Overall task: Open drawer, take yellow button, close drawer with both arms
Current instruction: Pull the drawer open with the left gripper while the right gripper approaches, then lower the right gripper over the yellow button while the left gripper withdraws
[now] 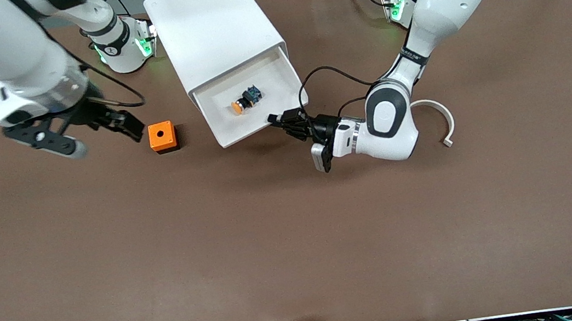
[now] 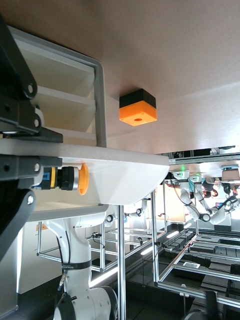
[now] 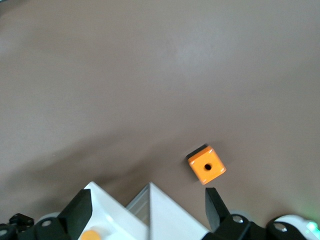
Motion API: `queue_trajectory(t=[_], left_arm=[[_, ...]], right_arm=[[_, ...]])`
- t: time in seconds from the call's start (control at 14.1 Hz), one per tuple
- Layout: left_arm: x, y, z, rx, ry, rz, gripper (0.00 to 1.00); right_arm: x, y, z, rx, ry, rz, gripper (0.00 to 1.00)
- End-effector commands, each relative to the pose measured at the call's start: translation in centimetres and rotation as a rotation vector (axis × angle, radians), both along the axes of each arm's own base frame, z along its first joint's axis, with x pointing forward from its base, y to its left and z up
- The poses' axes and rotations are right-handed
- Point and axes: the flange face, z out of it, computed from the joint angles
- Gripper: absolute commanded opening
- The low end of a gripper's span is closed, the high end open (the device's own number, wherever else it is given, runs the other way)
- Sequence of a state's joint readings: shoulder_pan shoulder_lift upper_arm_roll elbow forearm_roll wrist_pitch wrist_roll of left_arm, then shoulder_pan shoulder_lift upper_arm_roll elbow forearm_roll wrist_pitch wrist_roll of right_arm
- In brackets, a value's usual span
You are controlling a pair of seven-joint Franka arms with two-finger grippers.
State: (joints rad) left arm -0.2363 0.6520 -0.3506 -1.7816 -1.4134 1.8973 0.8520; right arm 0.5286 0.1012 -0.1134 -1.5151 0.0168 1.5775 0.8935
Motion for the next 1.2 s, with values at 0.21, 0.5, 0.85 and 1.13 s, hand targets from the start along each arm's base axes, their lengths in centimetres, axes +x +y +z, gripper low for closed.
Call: queue_trajectory(t=[0.21, 0.5, 0.85, 1.13], left_arm=[[1.4, 0.4, 0.4, 0.105, 0.077, 0.006, 1.00], [4.2, 2.1, 4.4, 0.356, 0.153, -0.018, 1.00], [7.8, 4.7, 10.8, 0.702, 0.233, -0.012, 1.00], [8.9, 7.5, 13.1, 0.961, 0.085, 0.021, 1.00]], right_arm=[[-1.3, 9.0, -4.1, 0.031, 0.024, -0.194, 1.00], [-1.9, 11.6, -5.6, 0.060, 0.061, -0.309, 1.00], [-3.9, 15.6, -8.0, 0.020, 0.085, -0.397, 1.00], [-5.3, 16.6, -11.4, -0.029, 0.121, -0.424, 1.00]])
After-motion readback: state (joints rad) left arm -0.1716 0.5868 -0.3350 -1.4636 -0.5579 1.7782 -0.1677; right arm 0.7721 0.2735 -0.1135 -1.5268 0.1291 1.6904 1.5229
